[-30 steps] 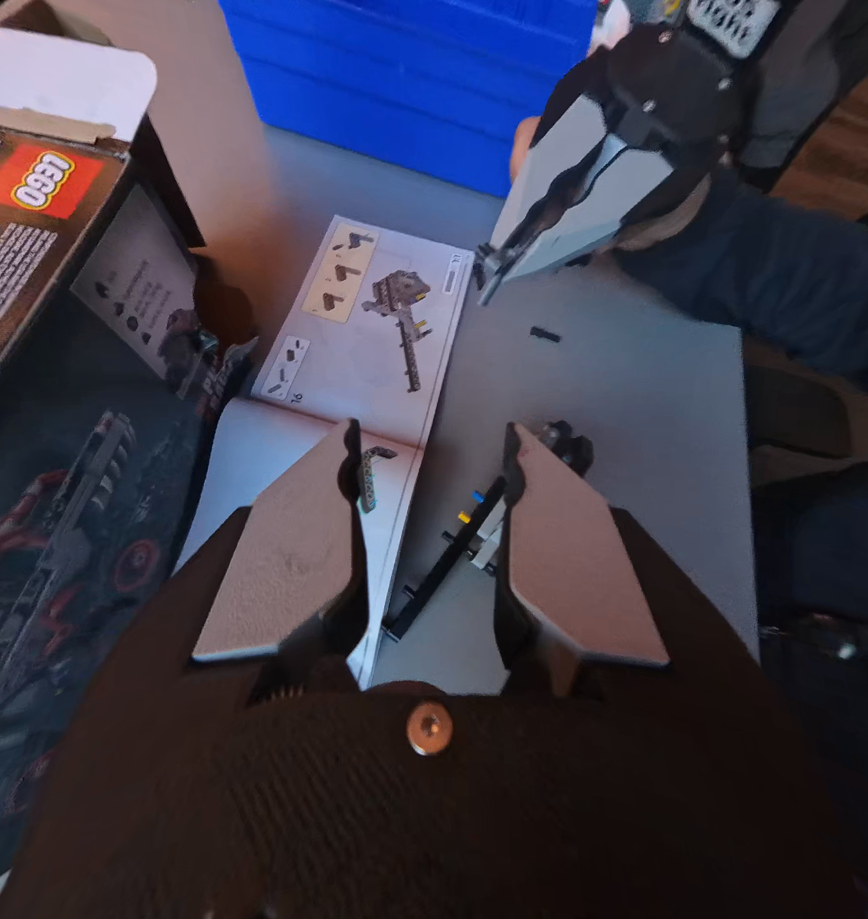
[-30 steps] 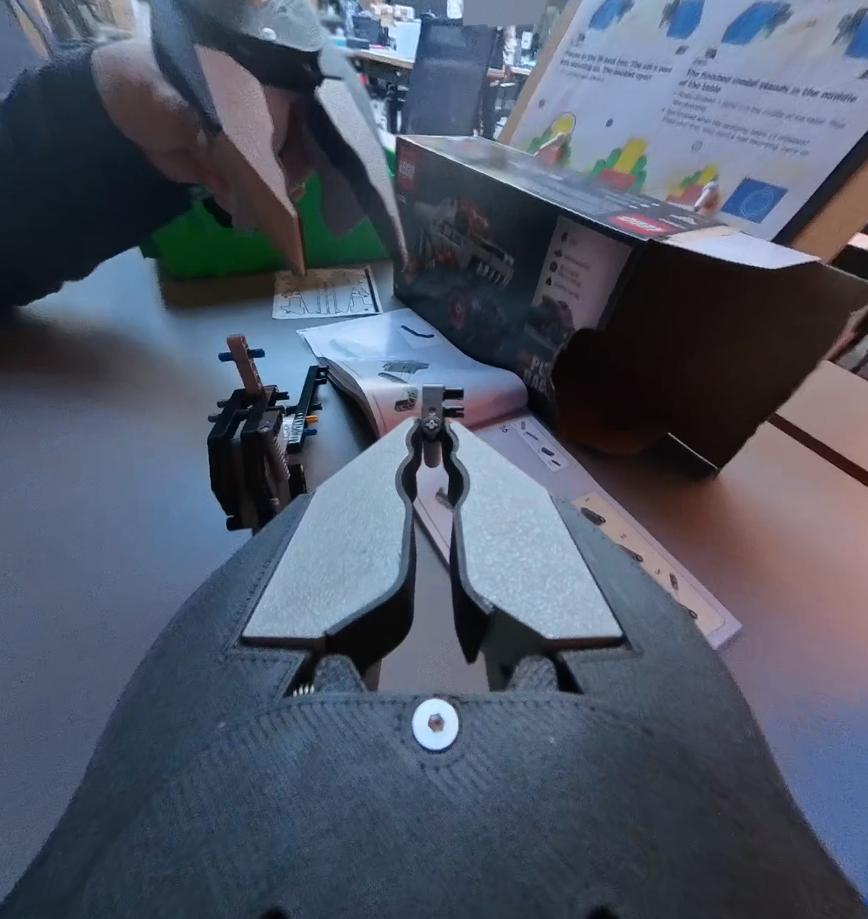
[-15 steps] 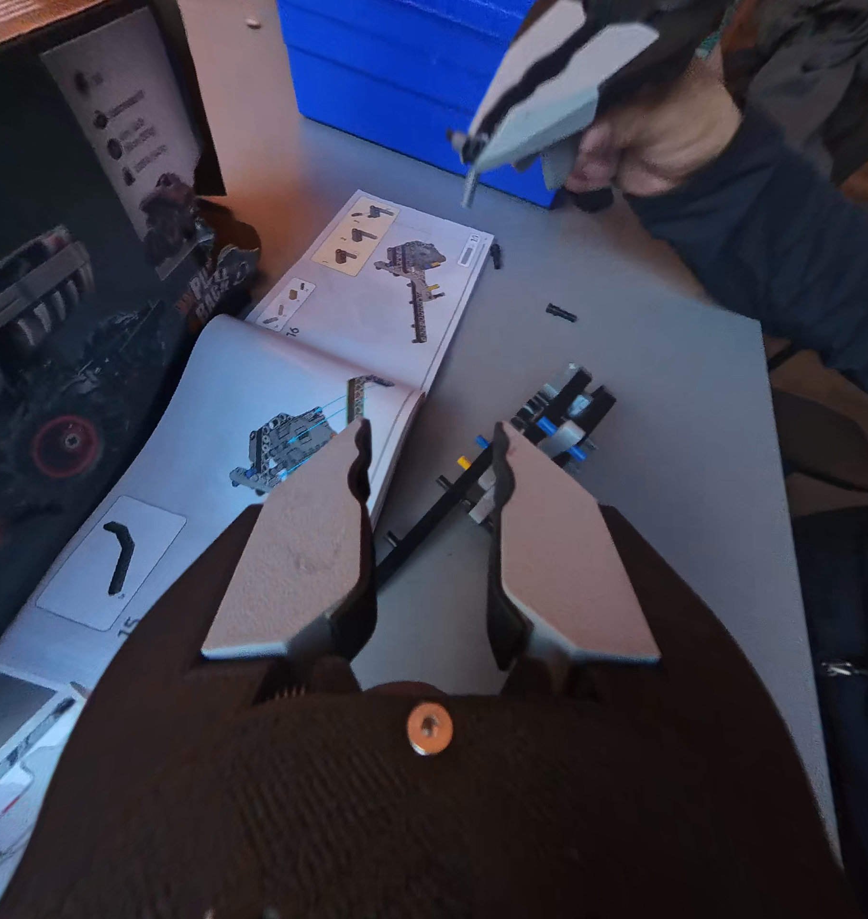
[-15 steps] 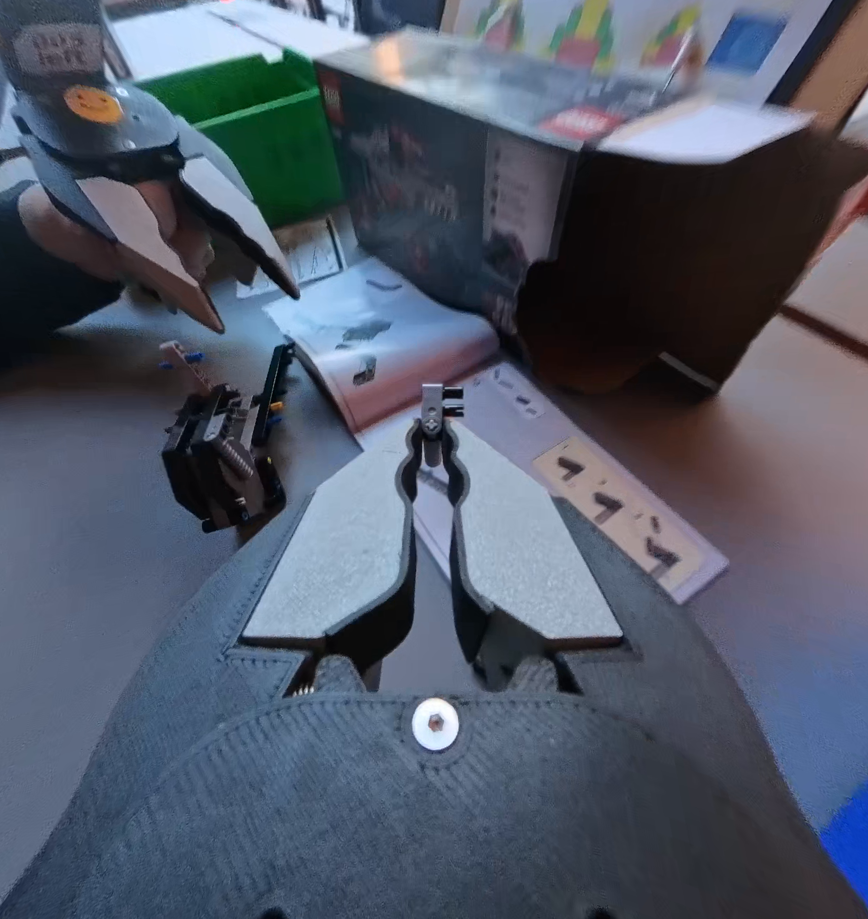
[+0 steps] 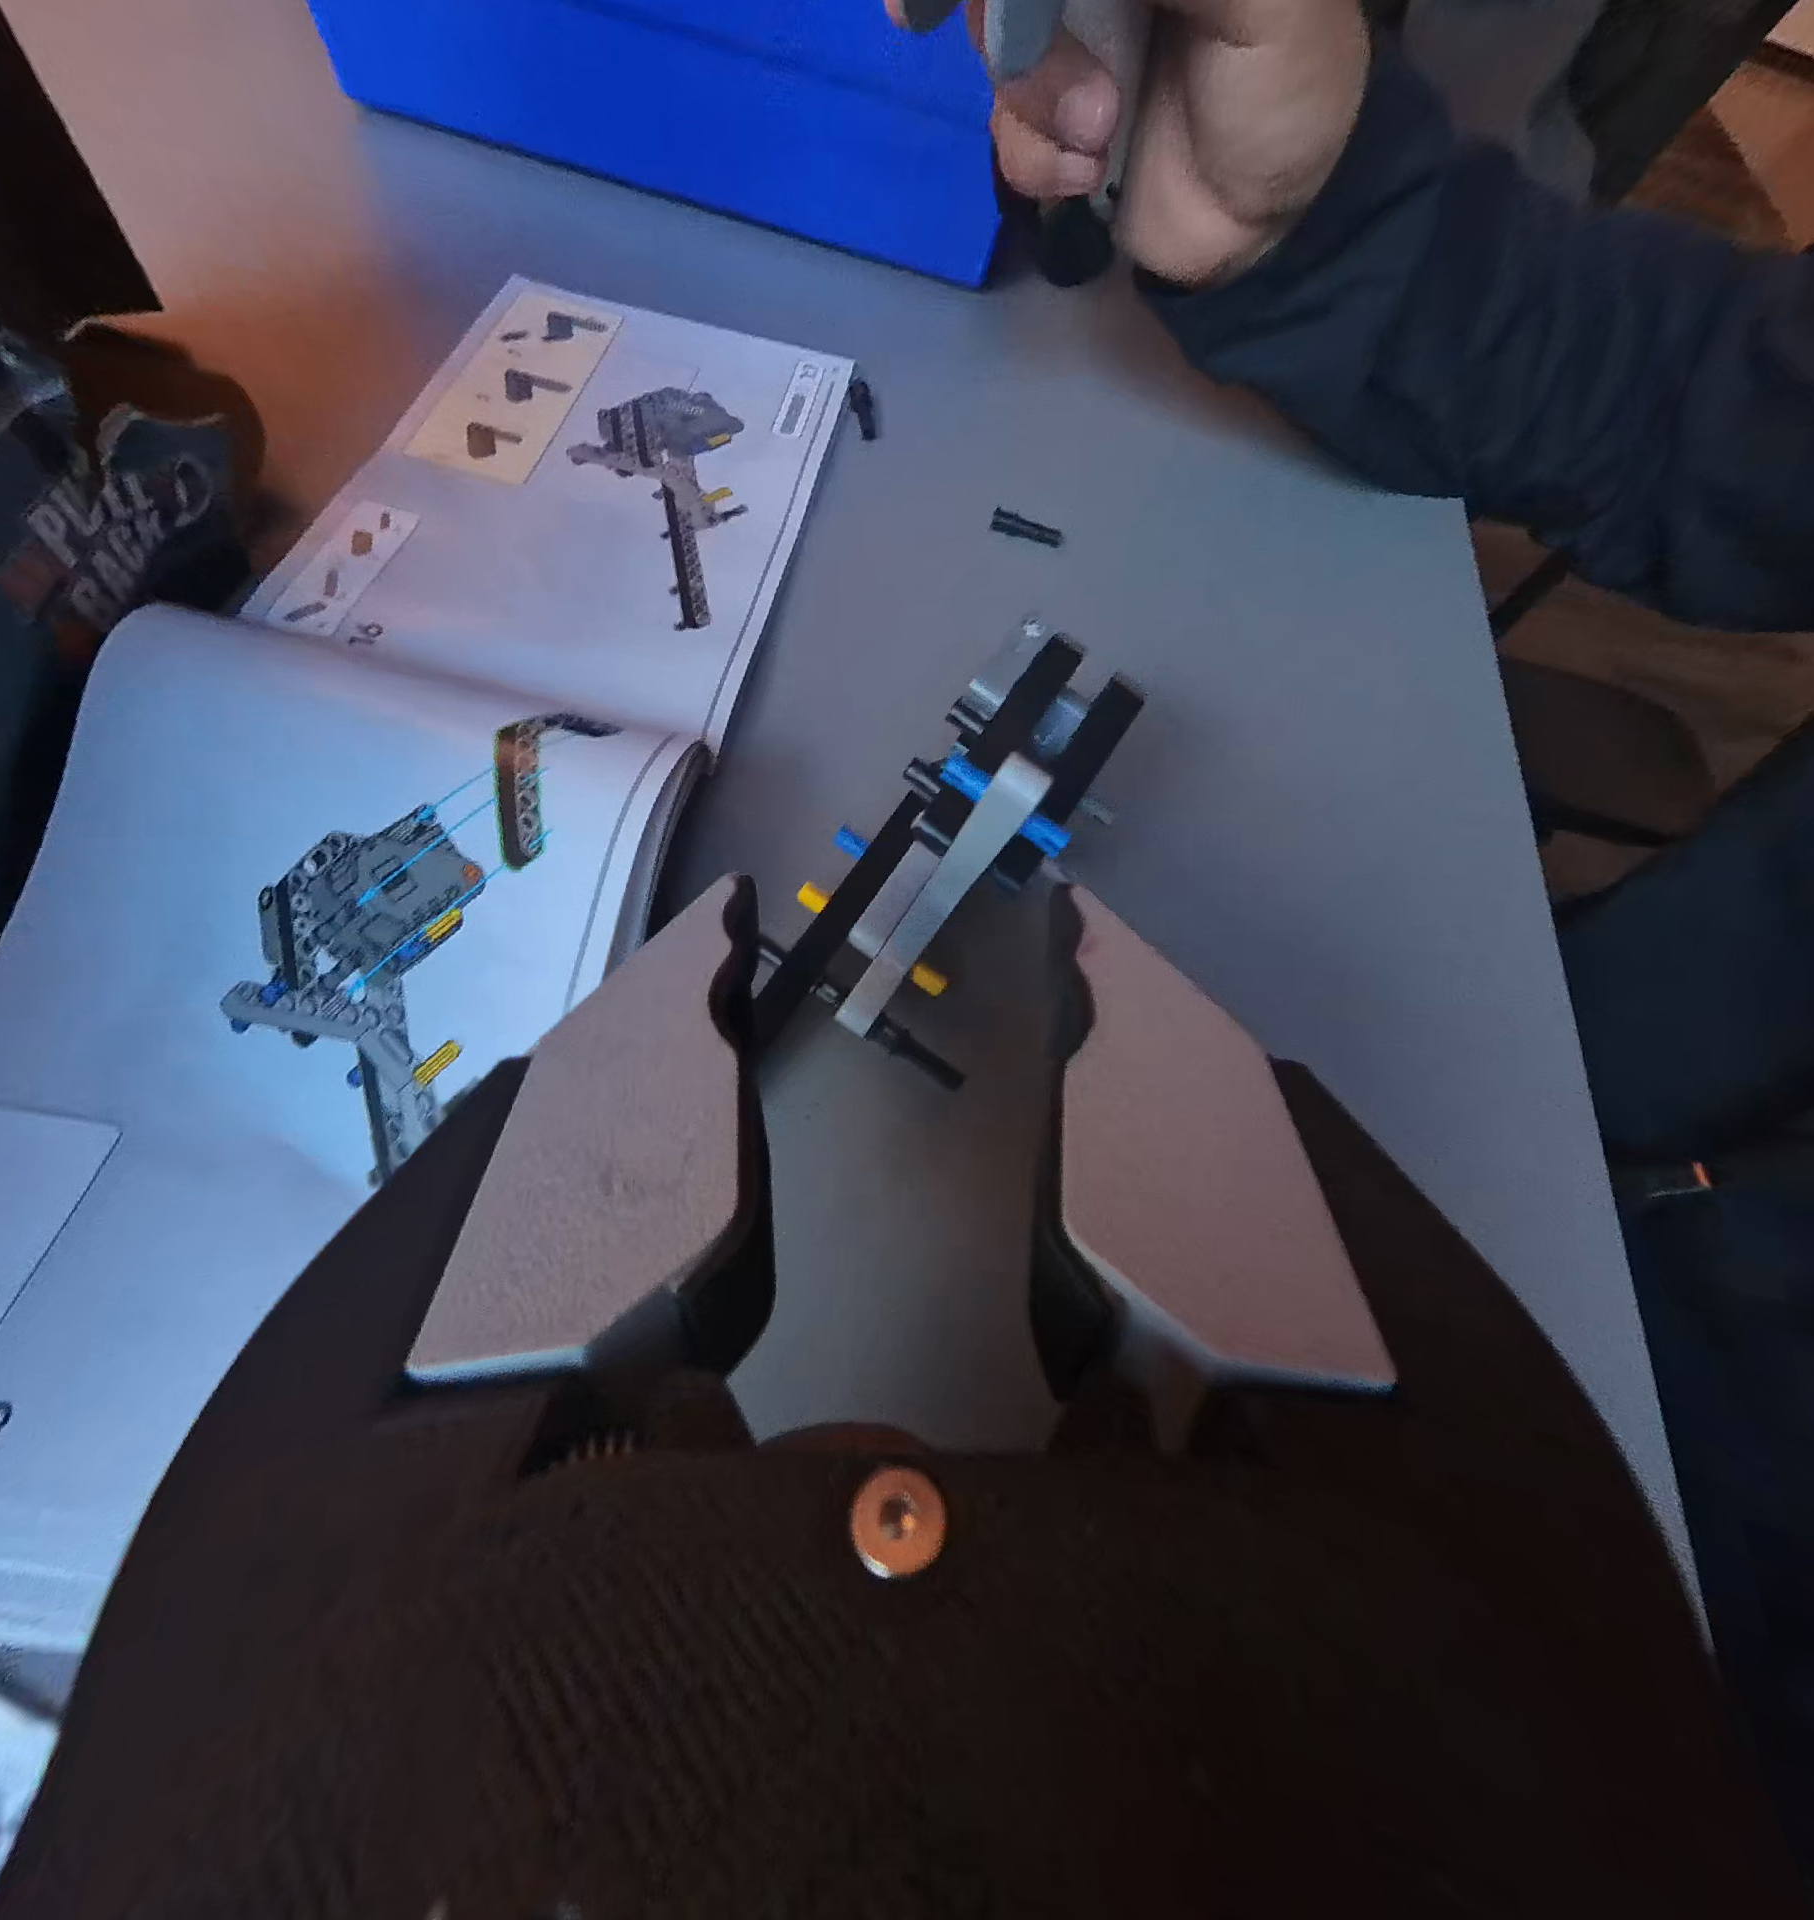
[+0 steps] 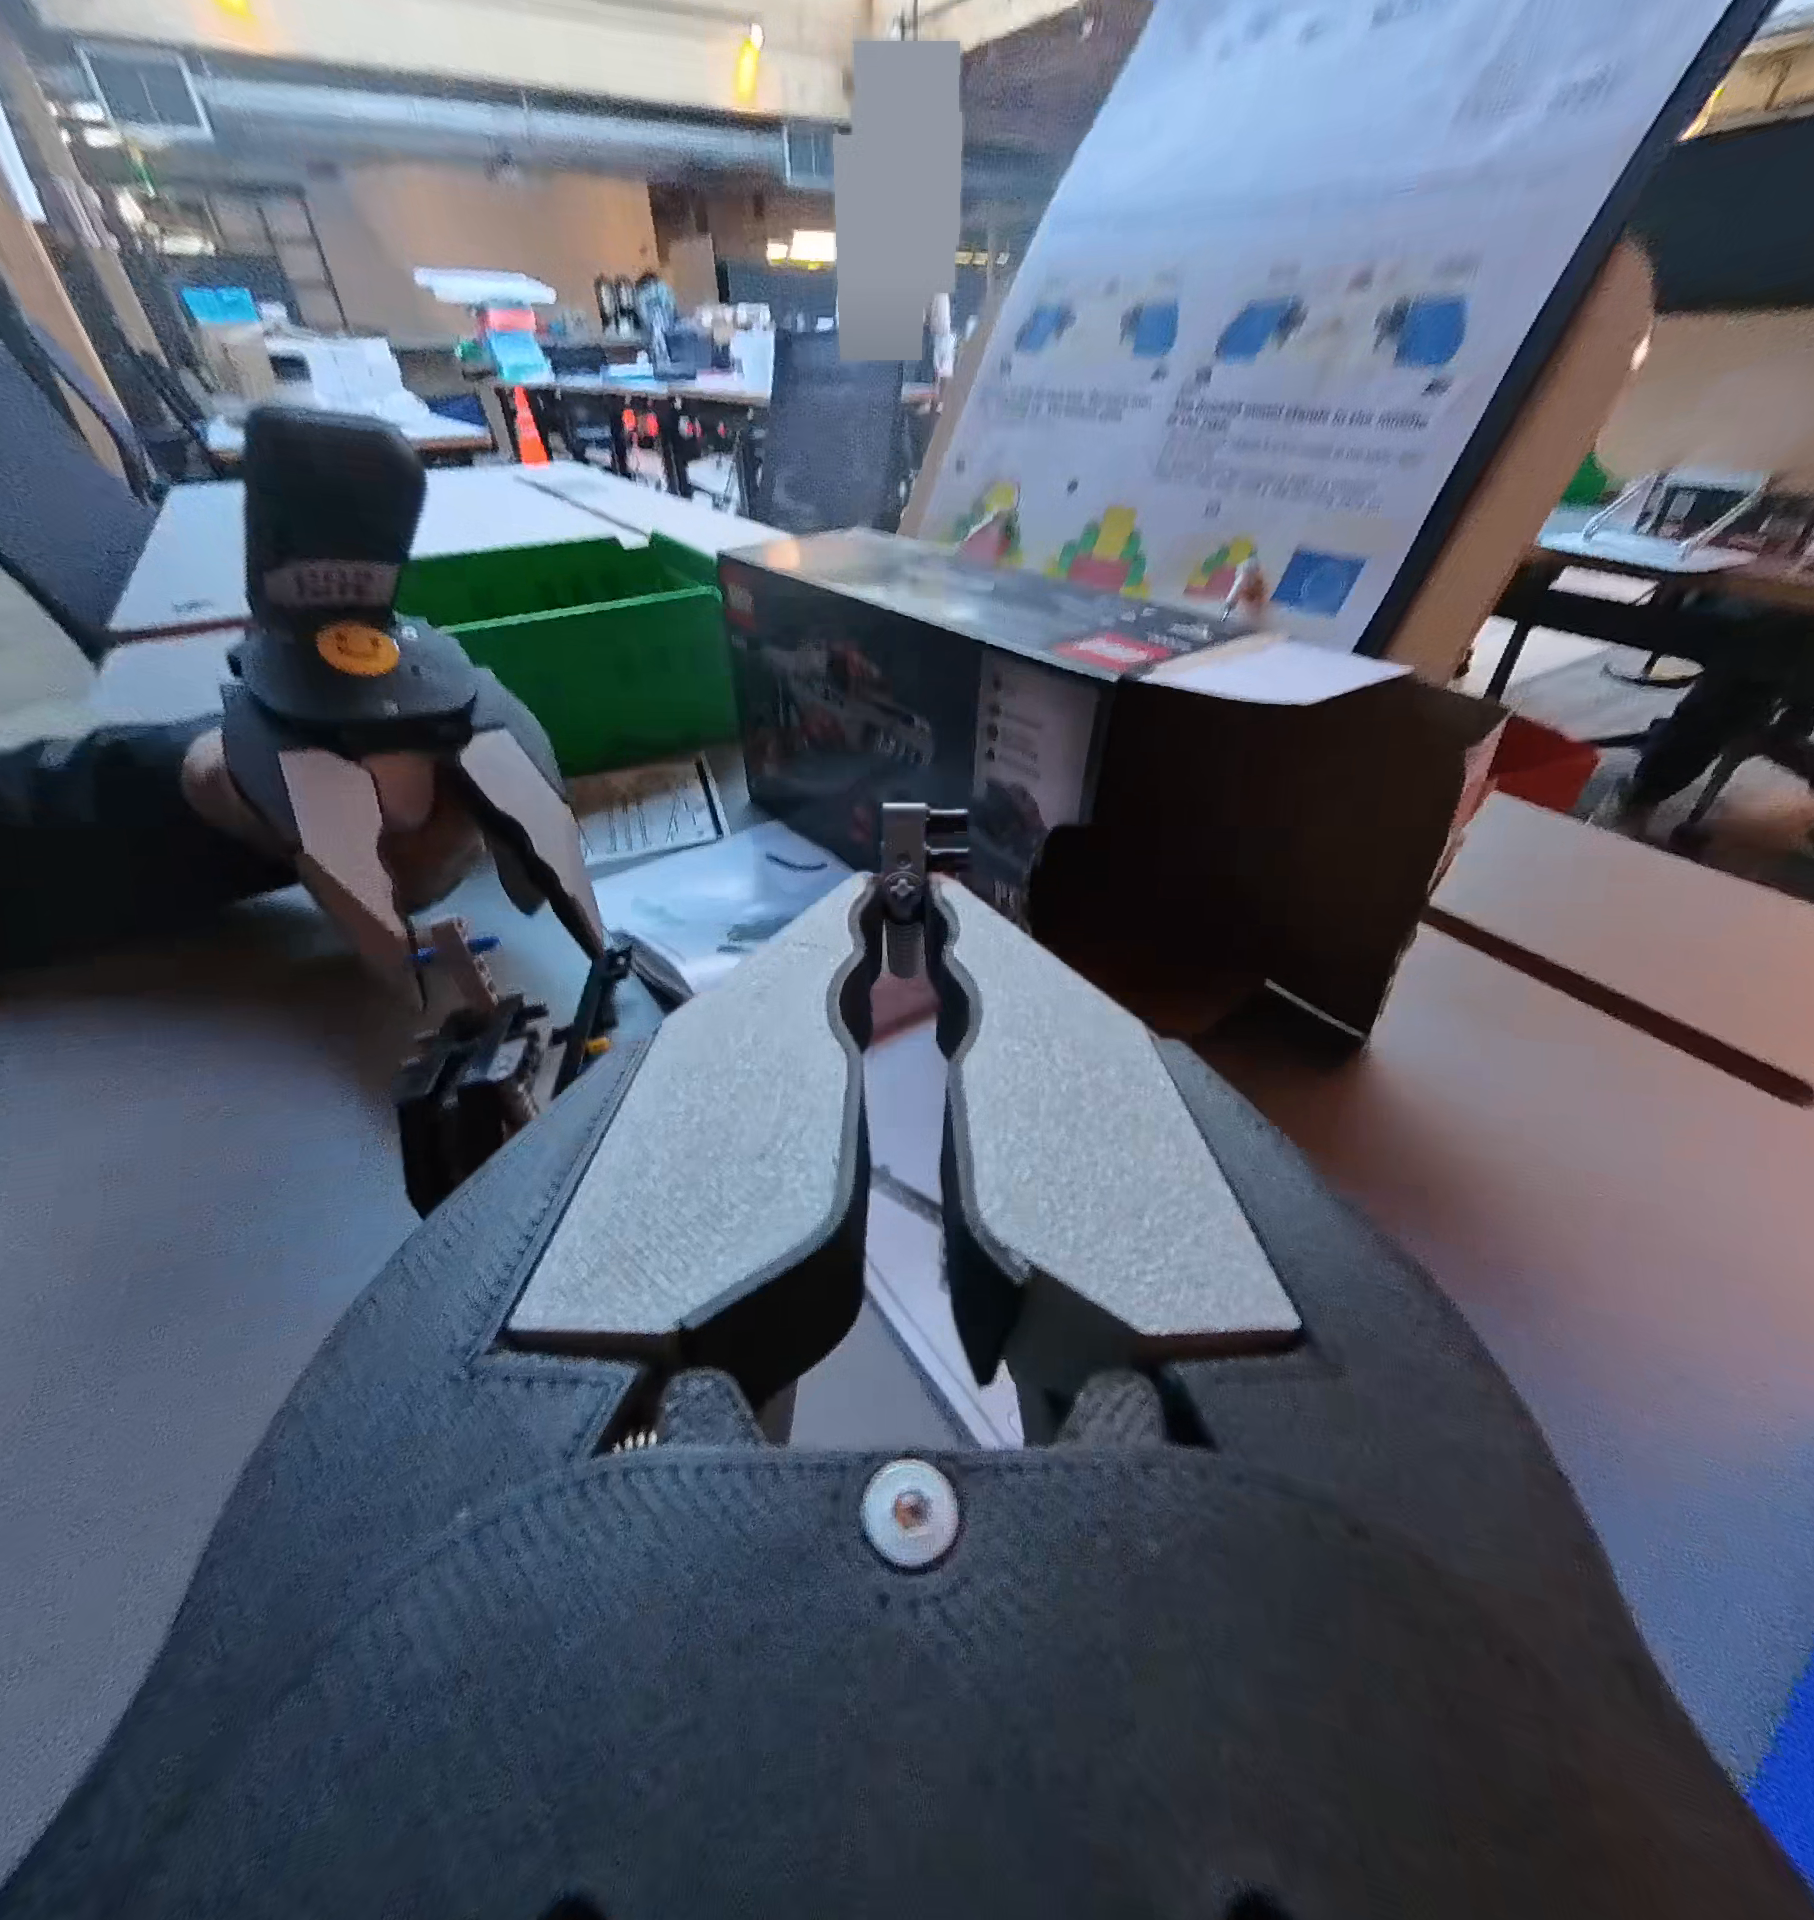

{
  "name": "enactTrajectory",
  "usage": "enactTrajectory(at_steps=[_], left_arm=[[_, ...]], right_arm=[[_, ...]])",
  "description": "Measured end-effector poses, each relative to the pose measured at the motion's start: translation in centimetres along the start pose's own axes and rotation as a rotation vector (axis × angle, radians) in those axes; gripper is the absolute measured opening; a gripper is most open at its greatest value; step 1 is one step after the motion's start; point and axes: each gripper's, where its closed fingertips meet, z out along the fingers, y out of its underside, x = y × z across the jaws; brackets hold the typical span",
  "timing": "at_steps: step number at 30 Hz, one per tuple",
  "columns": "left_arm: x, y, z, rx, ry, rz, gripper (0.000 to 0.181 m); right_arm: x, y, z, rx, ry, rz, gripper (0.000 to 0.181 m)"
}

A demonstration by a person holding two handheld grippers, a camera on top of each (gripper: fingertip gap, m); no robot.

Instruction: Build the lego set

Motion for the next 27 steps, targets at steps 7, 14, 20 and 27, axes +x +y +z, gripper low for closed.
enactTrajectory(at_steps=[7, 14, 20, 27], left_arm=[[0.2, 0.1, 1.0, 0.020, -0.002, 0.043, 0.056], [1.5, 0.3, 1.8, -0.022, 0.031, 0.124, 0.067], [1.8, 0.9, 3.5, -0.078, 0.023, 0.157, 0.045], [2.0, 0.5, 3.4, -0.027, 0.021, 0.102, 0.031]], right_arm=[[-3.0, 1.1, 1.4, -0.025, -0.127, 0.045, 0.004], [-7.2, 1.6, 2.0, -0.058, -0.257, -0.066, 0.004], [-6.2, 0.5, 1.1, -0.025, -0.204, -0.122, 0.004], [-1.9, -3.8, -3.0, 0.182, -0.062, -0.033, 0.004]])
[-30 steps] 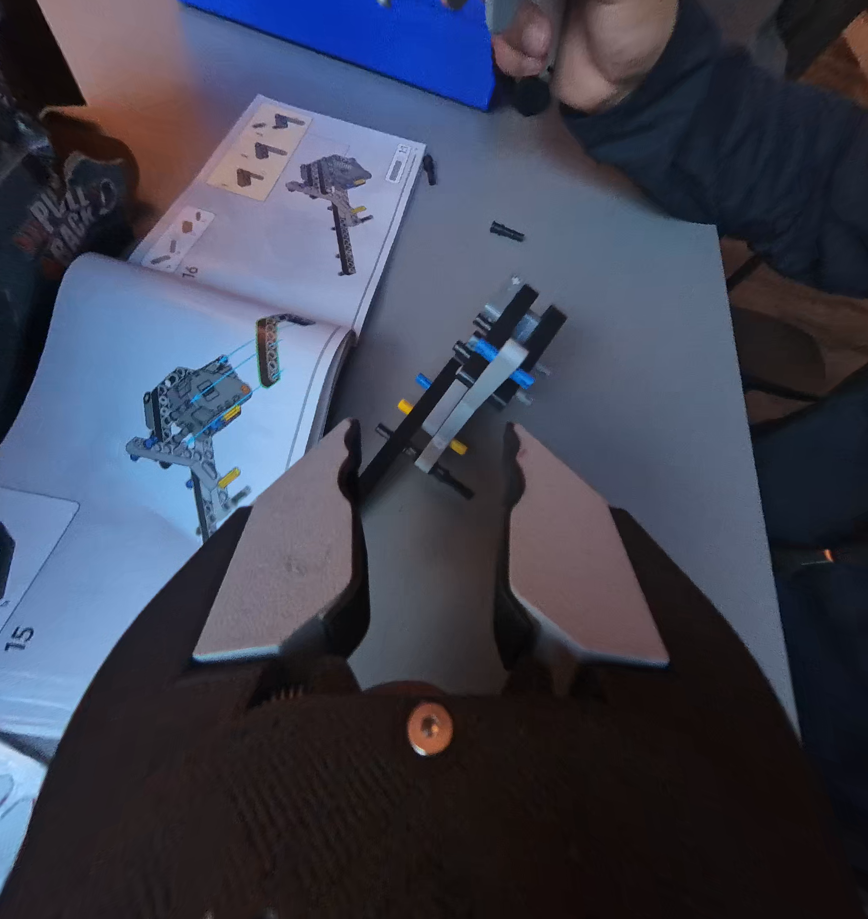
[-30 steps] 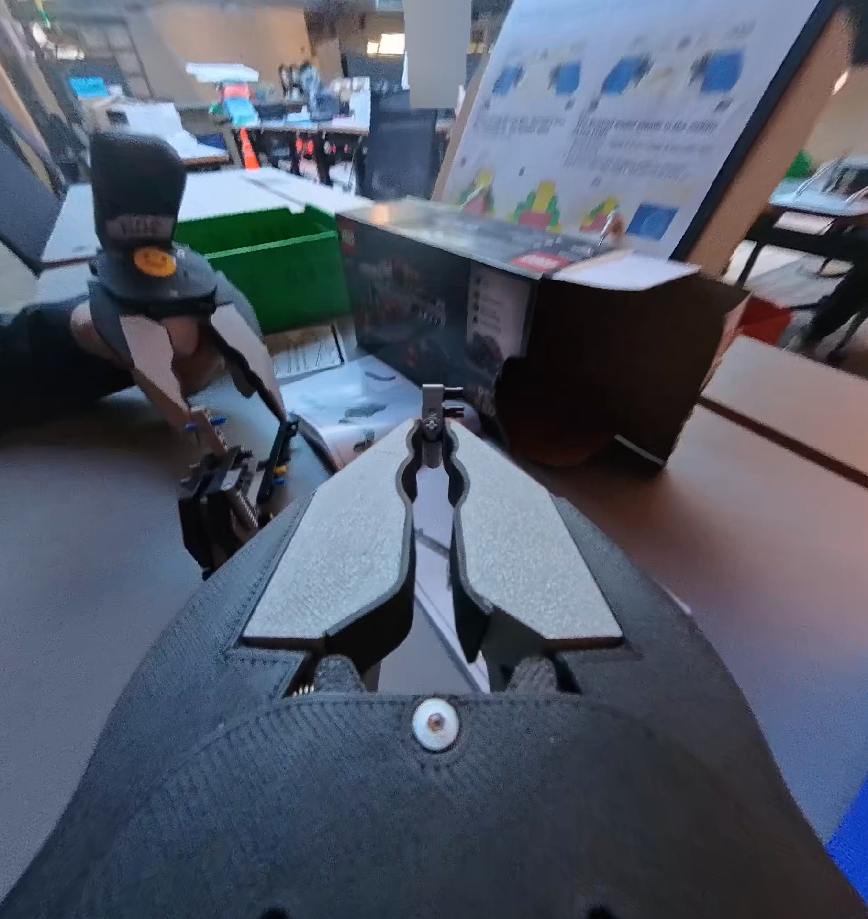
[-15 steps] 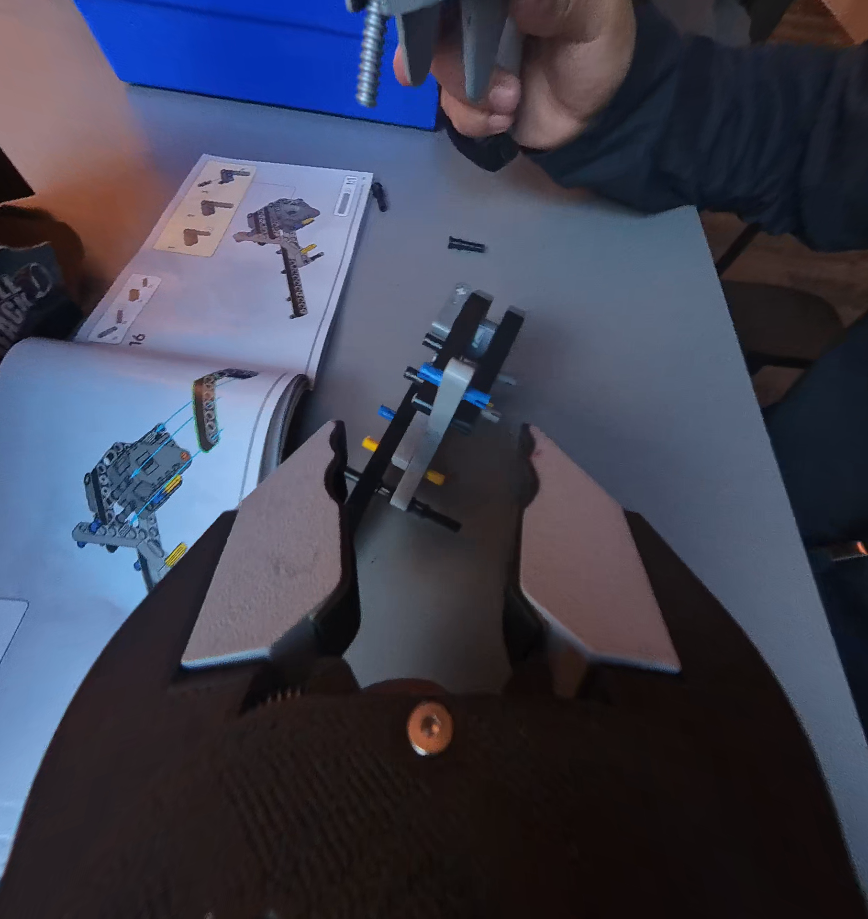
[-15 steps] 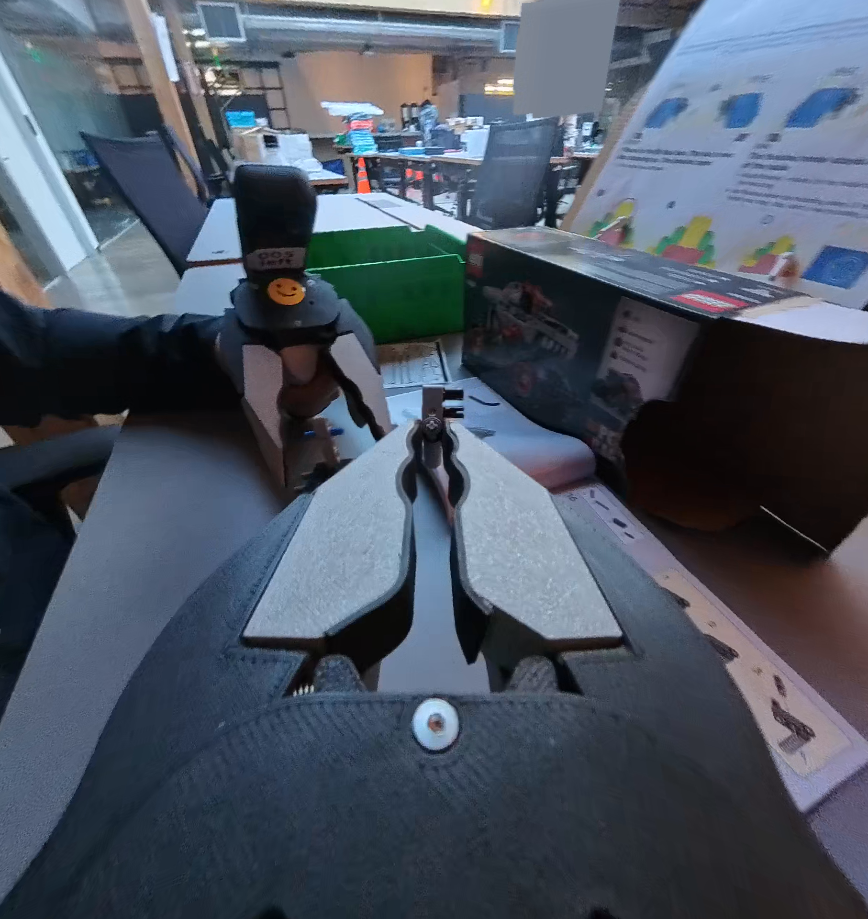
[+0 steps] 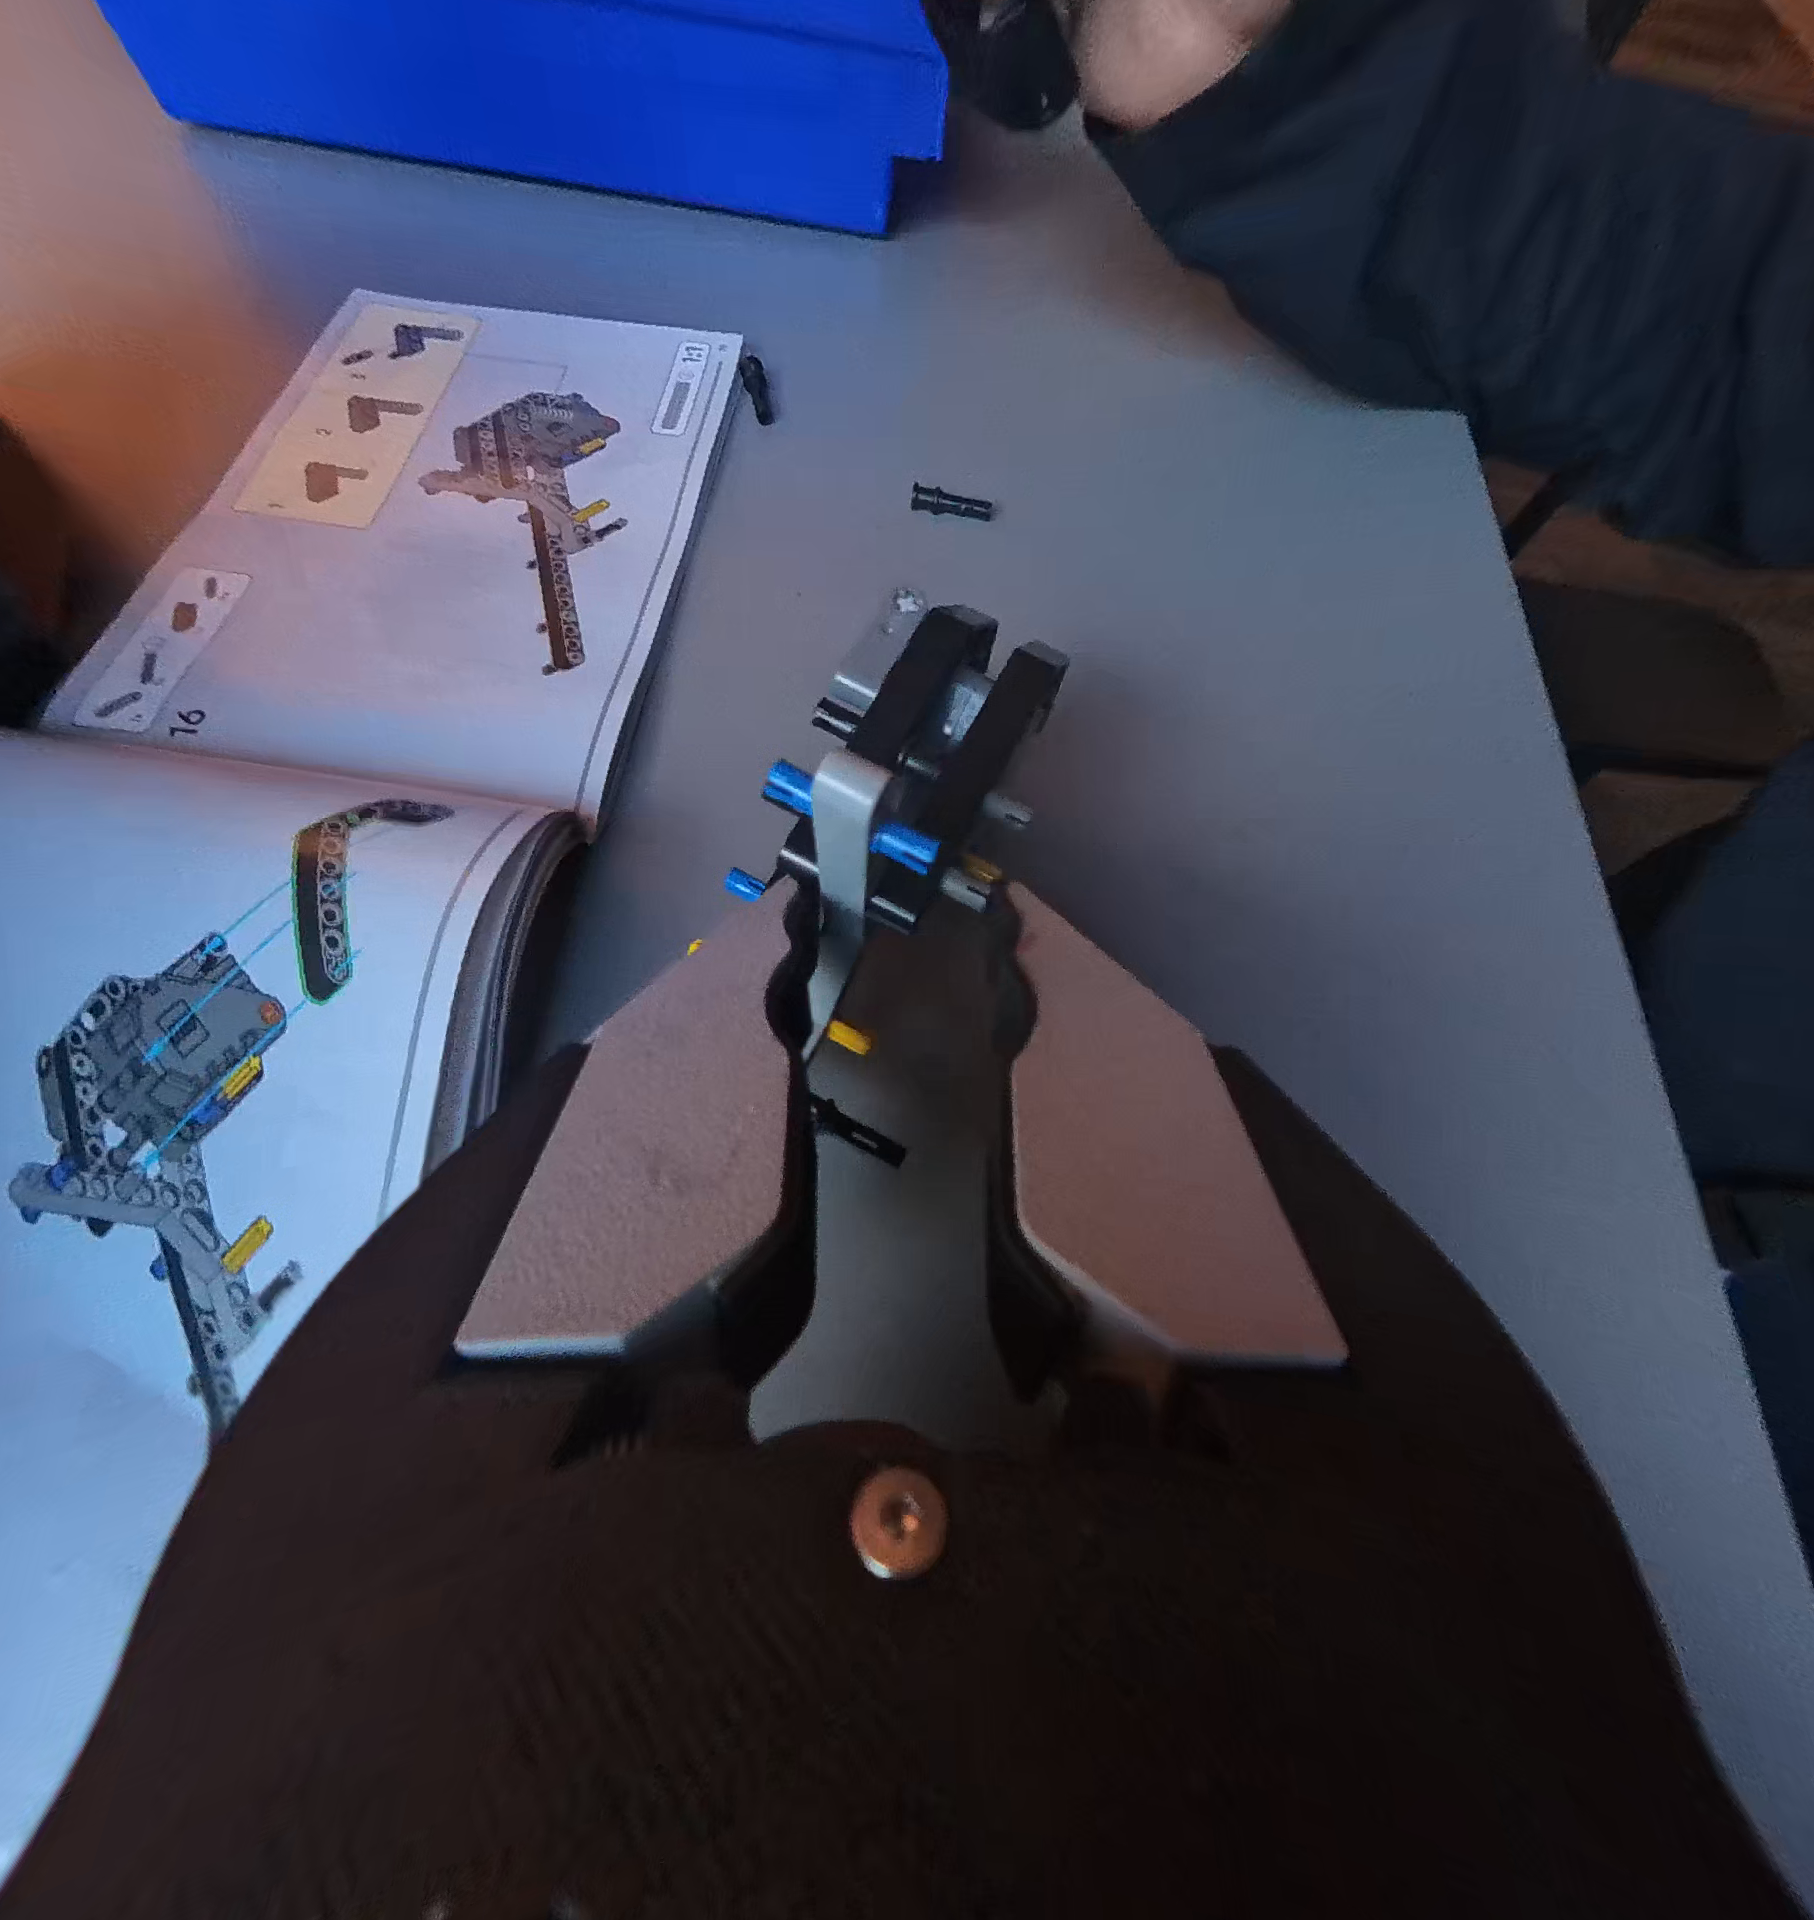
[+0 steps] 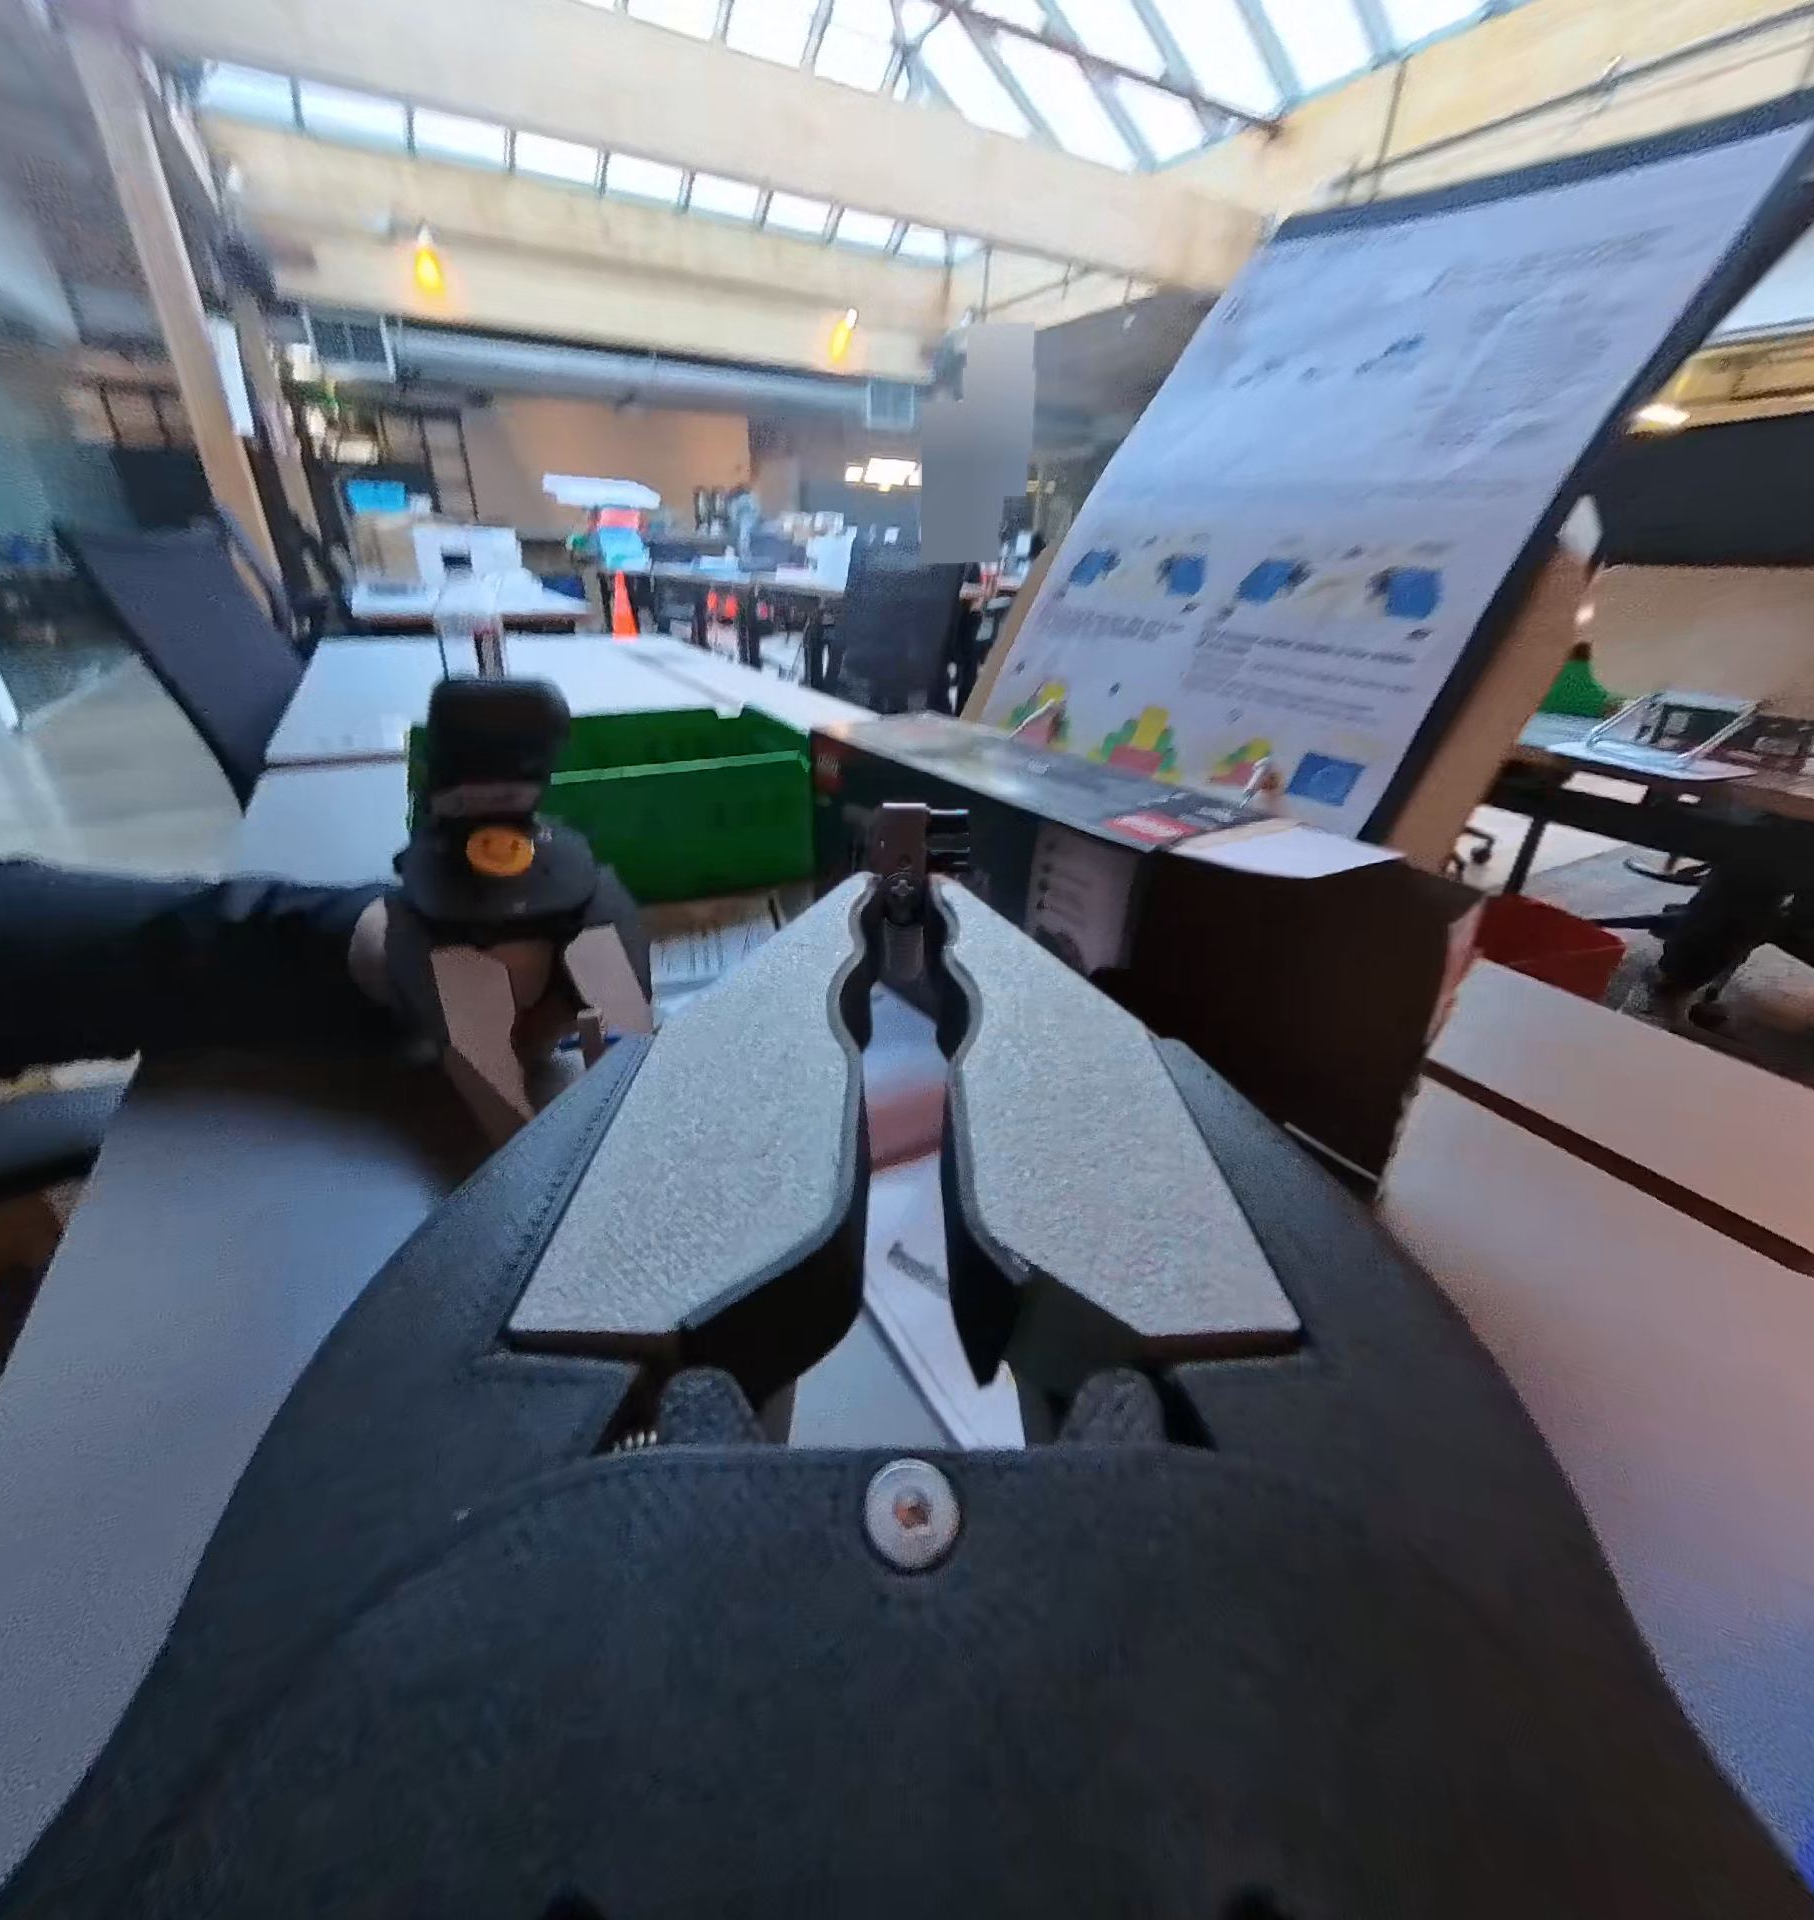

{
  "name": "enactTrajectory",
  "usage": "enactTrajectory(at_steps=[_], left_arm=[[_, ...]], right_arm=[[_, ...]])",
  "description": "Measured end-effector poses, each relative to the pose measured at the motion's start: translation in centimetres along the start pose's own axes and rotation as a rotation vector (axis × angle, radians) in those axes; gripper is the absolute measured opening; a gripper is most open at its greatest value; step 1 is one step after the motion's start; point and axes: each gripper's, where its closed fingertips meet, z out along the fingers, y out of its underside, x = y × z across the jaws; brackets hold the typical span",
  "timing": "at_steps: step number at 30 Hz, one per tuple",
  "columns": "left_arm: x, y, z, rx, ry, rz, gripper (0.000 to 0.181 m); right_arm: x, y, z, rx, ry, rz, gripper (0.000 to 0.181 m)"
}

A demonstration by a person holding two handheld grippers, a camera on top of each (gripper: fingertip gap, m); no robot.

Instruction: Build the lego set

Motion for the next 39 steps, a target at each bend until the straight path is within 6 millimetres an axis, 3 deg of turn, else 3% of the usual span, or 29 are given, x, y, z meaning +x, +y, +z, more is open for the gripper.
enactTrajectory(at_steps=[3, 6, 15, 25, 31, 39], left_arm=[[-0.2, 0.2, -0.4, 0.005, 0.016, -0.090, 0.031], [-0.1, 0.3, -1.0, 0.027, 0.058, -0.150, 0.030], [0.3, -0.9, -1.8, 0.100, 0.109, -0.261, 0.031], [0.8, -0.2, -1.9, 0.041, 0.111, -0.216, 0.044], [0.2, -0.2, -2.9, 0.017, 0.035, -0.083, 0.043], [0.4, 0.7, -2.0, -0.035, 0.020, -0.032, 0.037]], right_arm=[[1.4, -1.1, -1.2, 0.058, 0.033, 0.054, 0.004], [1.8, -1.0, -1.4, 0.048, 0.035, 0.065, 0.004], [-0.8, 2.1, 0.7, -0.118, -0.047, -0.036, 0.004], [-1.4, 3.9, 1.4, -0.199, -0.057, -0.080, 0.004], [-1.4, 4.0, 1.5, -0.207, -0.059, -0.089, 0.004], [-2.2, 5.0, 1.9, -0.251, -0.093, -0.103, 0.004]])
